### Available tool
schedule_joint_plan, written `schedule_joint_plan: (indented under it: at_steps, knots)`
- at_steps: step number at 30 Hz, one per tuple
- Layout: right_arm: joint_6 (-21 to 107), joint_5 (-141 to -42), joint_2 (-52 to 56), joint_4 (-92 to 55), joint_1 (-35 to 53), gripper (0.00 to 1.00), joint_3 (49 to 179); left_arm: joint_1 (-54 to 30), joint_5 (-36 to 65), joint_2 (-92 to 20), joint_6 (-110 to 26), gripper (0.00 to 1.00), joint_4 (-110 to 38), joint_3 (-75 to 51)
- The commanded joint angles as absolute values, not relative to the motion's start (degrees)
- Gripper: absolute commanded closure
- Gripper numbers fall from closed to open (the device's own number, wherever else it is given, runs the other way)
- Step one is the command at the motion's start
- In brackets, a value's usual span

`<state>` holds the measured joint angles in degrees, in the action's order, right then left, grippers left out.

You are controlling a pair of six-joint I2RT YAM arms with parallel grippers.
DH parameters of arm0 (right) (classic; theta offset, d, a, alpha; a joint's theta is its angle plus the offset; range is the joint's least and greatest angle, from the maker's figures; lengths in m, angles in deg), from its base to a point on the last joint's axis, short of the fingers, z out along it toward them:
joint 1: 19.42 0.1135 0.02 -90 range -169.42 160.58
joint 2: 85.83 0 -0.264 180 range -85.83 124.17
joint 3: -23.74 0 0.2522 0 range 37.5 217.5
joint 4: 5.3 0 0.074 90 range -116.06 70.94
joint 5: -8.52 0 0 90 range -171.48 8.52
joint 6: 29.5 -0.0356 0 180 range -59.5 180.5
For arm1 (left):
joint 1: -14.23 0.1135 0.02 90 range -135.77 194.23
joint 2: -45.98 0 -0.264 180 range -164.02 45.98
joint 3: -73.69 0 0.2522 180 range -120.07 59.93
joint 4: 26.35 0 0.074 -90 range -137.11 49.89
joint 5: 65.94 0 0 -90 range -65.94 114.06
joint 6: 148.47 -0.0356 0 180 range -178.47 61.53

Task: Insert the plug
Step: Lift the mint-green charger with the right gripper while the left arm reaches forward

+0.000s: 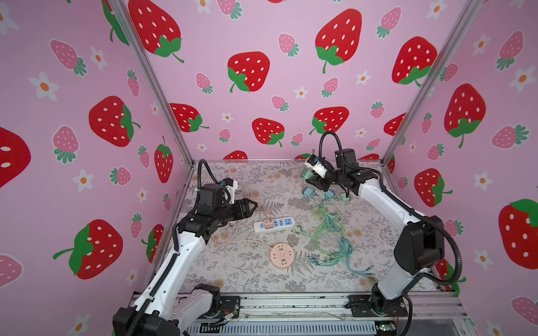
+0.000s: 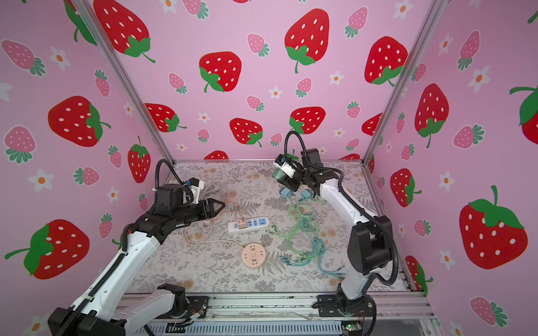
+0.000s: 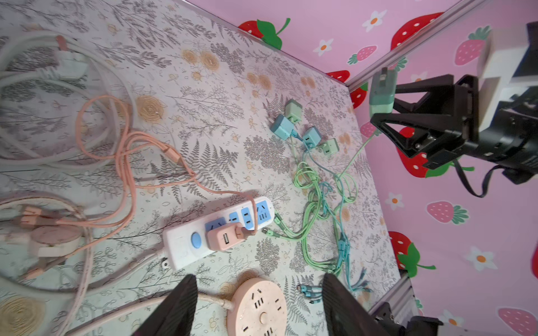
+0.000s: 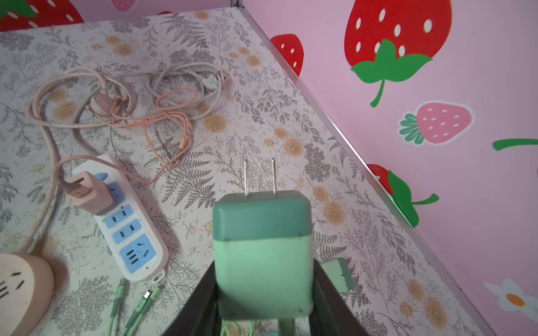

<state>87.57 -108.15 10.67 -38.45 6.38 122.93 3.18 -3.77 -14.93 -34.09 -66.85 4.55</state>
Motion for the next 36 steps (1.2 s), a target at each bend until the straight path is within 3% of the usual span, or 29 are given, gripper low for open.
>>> schedule_joint_plan:
  at_steps: [1, 5, 16, 27, 36]
  knots:
    - [88.03, -113.61, 6.12, -35.83, 6.20, 0.81, 121.03, 2.89, -15.21, -16.78, -32.25, 0.29, -60.71, 0.53]
    - [86.82, -117.14, 0.89, -32.25, 6.24, 0.81, 115.89, 2.04, -23.27, -20.89, -29.71, 0.29, -56.62, -3.13]
    - [83.35, -119.47, -9.15, -27.24, 6.25, 0.81, 112.03, -2.81, -25.68, -27.64, -28.67, 0.29, -53.23, -9.93]
    - [83.34, -117.84, -11.53, -27.00, 6.15, 0.81, 118.24, -10.28, -17.12, -35.66, -29.77, 0.30, -51.18, -9.36]
    - [82.47, -117.69, -13.54, -27.31, 5.90, 0.81, 116.05, -17.45, -10.51, -53.96, -23.68, 0.33, -40.31, -17.52]
